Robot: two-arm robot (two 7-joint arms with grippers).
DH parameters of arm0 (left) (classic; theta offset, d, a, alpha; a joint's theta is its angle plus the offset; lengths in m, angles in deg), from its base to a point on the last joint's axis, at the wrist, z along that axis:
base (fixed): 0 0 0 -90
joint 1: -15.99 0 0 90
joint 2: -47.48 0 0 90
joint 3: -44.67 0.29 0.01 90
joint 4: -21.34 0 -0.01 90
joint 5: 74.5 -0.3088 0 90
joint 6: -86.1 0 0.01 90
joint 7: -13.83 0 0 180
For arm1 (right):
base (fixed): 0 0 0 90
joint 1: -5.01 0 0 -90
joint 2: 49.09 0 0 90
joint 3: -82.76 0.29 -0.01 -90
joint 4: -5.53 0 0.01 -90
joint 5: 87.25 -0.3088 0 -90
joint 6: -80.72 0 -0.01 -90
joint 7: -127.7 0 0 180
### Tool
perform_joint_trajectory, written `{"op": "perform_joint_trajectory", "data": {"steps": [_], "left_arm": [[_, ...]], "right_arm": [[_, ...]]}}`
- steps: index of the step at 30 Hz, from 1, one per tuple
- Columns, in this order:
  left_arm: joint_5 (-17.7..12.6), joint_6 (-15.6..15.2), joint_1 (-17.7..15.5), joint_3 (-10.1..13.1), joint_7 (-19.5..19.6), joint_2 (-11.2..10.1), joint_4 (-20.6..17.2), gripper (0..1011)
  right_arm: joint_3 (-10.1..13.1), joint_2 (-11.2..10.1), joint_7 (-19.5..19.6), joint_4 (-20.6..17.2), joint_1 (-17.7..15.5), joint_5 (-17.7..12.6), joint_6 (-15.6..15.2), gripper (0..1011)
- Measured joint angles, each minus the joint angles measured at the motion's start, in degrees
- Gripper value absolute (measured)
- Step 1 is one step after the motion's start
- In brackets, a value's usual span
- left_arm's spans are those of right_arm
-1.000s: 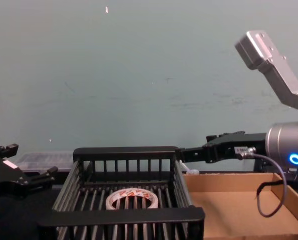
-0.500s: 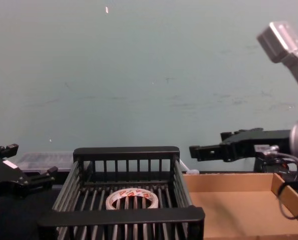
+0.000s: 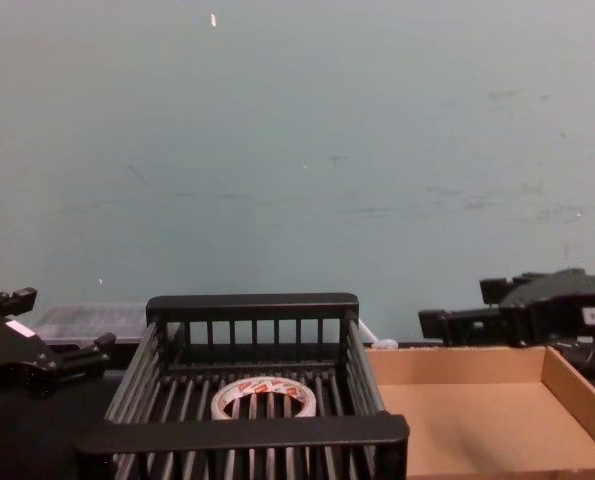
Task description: Pick up the white tape and place it into the black box , Pick up the silver tape and place it into the brown box.
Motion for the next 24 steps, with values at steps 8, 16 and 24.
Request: {"op": "perform_joint_trajectory", "data": {"steps": [8, 16, 24], "left_arm": [[0.00, 0.00, 0.00, 0.00, 0.00, 0.00, 0.00, 1002], [0.00, 0.00, 0.00, 0.00, 0.00, 0.00, 0.00, 1001], [0.00, 0.00, 0.00, 0.00, 0.00, 0.00, 0.00, 1001]], "right_arm": [[0.99, -3.73, -1.40, -4.79, -4.23, -3.25, -2.09, 1002], [1.41, -7.02, -2.36, -8.33, -7.98, -5.71, -2.48, 1002], [-1.12, -9.66, -4.09, -9.89, -9.61, -6.13, -1.90, 1002]]}}
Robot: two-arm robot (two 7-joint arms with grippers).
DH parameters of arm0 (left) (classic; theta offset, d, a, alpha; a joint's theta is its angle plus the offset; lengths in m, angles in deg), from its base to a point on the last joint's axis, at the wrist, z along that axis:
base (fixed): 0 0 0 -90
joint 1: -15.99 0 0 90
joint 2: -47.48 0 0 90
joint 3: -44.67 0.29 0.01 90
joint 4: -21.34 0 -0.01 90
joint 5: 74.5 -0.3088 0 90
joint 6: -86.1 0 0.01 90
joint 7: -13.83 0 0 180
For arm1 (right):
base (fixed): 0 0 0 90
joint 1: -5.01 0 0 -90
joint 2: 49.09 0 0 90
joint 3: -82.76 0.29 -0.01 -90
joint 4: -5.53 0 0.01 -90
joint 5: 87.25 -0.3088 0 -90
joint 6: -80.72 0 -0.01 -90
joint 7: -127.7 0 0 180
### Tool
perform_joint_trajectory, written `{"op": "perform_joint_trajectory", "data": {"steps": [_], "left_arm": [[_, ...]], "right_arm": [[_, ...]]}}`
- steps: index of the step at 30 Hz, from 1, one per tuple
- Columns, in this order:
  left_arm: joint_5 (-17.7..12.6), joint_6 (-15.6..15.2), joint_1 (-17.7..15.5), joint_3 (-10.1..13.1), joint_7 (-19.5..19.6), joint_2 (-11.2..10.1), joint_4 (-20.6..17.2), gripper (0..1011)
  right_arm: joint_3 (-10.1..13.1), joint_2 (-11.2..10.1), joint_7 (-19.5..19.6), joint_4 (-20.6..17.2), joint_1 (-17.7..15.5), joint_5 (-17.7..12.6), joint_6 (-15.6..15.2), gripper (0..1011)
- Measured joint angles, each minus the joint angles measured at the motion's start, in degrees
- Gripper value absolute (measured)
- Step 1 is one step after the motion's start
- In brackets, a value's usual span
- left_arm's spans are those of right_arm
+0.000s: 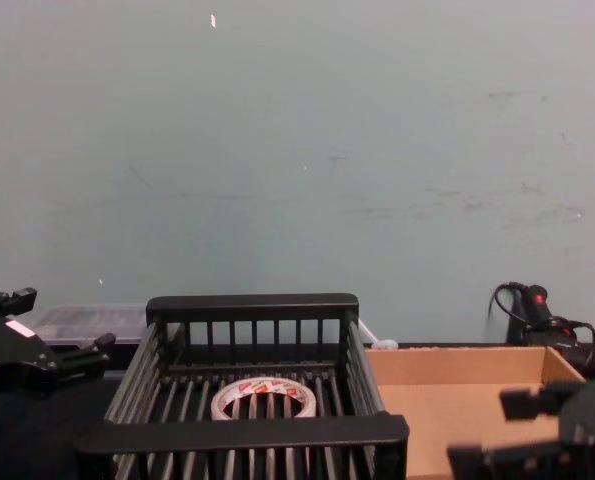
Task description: Pick up the white tape and place it into the black box , Pick up the silver tape and place it into the brown box.
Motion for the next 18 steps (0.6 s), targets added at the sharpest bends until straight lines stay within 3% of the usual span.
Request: {"op": "perform_joint_trajectory", "data": {"steps": [18], "left_arm": [[0.00, 0.00, 0.00, 0.00, 0.00, 0.00, 0.00, 1002]], "right_arm": [[-8.76, -2.69, -2.77, 2.36, 3.65, 3.54, -1.03, 1002]]}}
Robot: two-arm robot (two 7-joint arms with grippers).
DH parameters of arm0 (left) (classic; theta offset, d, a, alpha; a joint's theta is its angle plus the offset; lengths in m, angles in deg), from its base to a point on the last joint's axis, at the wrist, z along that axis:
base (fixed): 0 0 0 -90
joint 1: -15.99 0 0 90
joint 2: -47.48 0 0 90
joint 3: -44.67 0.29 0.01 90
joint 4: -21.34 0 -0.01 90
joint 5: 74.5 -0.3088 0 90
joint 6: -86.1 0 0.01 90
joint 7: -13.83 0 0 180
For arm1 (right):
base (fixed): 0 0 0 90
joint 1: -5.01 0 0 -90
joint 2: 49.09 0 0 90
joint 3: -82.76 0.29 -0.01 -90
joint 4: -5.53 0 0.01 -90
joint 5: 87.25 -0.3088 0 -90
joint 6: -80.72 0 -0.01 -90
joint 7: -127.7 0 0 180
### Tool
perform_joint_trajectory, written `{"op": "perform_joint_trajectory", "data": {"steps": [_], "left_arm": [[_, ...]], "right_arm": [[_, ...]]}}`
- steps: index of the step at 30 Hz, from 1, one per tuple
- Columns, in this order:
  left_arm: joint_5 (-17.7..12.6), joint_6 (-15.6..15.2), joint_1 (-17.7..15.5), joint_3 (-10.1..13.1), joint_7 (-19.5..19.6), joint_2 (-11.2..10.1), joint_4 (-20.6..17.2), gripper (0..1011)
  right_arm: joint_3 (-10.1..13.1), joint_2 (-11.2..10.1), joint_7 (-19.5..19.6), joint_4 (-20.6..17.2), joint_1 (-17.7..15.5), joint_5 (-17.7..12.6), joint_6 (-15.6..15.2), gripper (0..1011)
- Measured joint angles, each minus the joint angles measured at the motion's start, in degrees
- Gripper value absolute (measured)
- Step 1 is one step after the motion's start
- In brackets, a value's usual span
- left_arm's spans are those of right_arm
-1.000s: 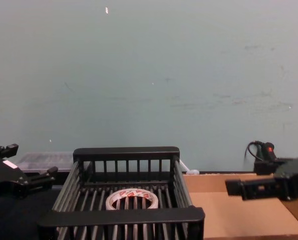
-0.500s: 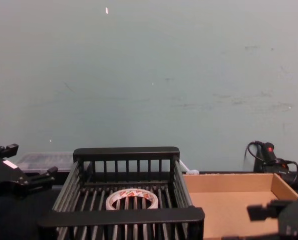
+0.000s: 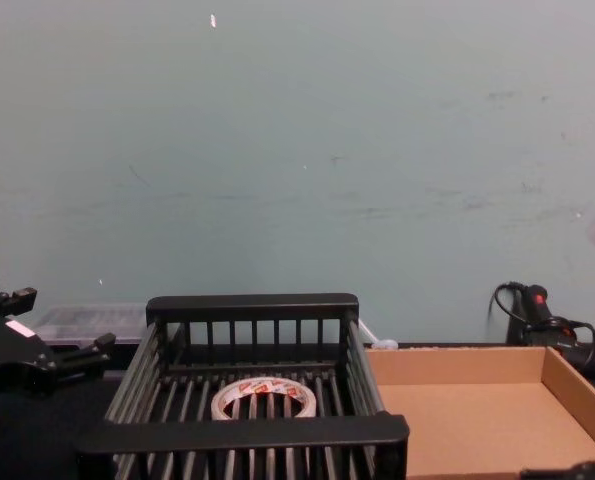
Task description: Pick up the white tape and place it into the black box , Pick up the silver tape and place it into the brown box.
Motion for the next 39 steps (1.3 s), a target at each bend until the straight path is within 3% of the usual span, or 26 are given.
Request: {"op": "perform_joint_trajectory", "data": {"steps": [15, 39], "left_arm": [[0.00, 0.00, 0.00, 0.00, 0.00, 0.00, 0.00, 1001], [0.00, 0.00, 0.00, 0.00, 0.00, 0.00, 0.00, 1001]], "right_arm": [[-3.51, 0.00, -1.55, 2.08, 2.17, 1.92, -0.67, 1002], [-4.98, 1.87, -1.65, 4.76, 3.51, 3.03, -0.93, 1002]]}}
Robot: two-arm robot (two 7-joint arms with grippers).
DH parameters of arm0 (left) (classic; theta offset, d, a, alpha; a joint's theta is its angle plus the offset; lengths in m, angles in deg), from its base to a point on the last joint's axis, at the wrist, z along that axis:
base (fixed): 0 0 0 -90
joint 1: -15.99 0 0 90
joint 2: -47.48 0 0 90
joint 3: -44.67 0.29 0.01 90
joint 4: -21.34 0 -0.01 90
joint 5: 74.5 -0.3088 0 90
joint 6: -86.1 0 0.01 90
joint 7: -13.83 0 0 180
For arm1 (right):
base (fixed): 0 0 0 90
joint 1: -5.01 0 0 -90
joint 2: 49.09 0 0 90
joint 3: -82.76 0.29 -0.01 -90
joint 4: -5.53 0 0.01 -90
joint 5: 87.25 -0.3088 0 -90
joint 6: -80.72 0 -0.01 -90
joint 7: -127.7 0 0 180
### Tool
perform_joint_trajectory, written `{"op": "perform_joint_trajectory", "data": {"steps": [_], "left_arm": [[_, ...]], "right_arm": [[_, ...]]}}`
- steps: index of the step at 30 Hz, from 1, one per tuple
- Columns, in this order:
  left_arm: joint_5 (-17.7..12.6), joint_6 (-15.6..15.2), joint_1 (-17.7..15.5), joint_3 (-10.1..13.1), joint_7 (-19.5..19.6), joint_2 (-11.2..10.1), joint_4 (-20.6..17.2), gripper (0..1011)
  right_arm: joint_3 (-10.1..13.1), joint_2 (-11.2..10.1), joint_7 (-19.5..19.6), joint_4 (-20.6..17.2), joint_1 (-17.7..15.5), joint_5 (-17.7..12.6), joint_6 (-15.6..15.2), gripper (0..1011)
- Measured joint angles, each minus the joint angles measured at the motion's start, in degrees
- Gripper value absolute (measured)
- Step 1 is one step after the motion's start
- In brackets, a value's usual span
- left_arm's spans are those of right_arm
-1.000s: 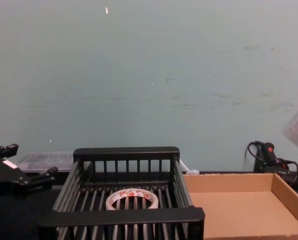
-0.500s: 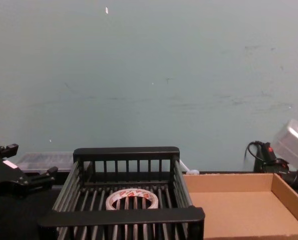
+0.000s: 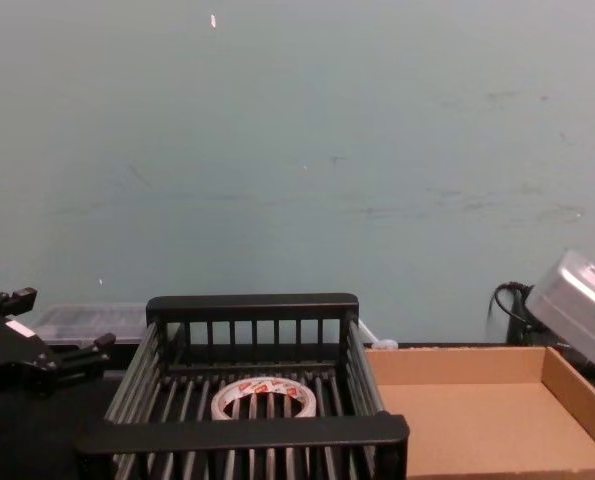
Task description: Pick up the white tape and place it into the black box , Pick up the silver tape and place it into the brown box.
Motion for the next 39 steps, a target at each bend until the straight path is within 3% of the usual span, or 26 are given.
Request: {"op": "perform_joint_trajectory", "data": {"steps": [34, 39], "left_arm": [[0.00, 0.00, 0.00, 0.00, 0.00, 0.00, 0.00, 1001], [0.00, 0.00, 0.00, 0.00, 0.00, 0.00, 0.00, 1001]], "right_arm": [[-0.05, 0.25, 0.04, 0.57, -0.07, 0.09, -0.62, 1002], [-0.05, 0.24, 0.04, 0.55, -0.07, 0.07, -0.60, 928]]}}
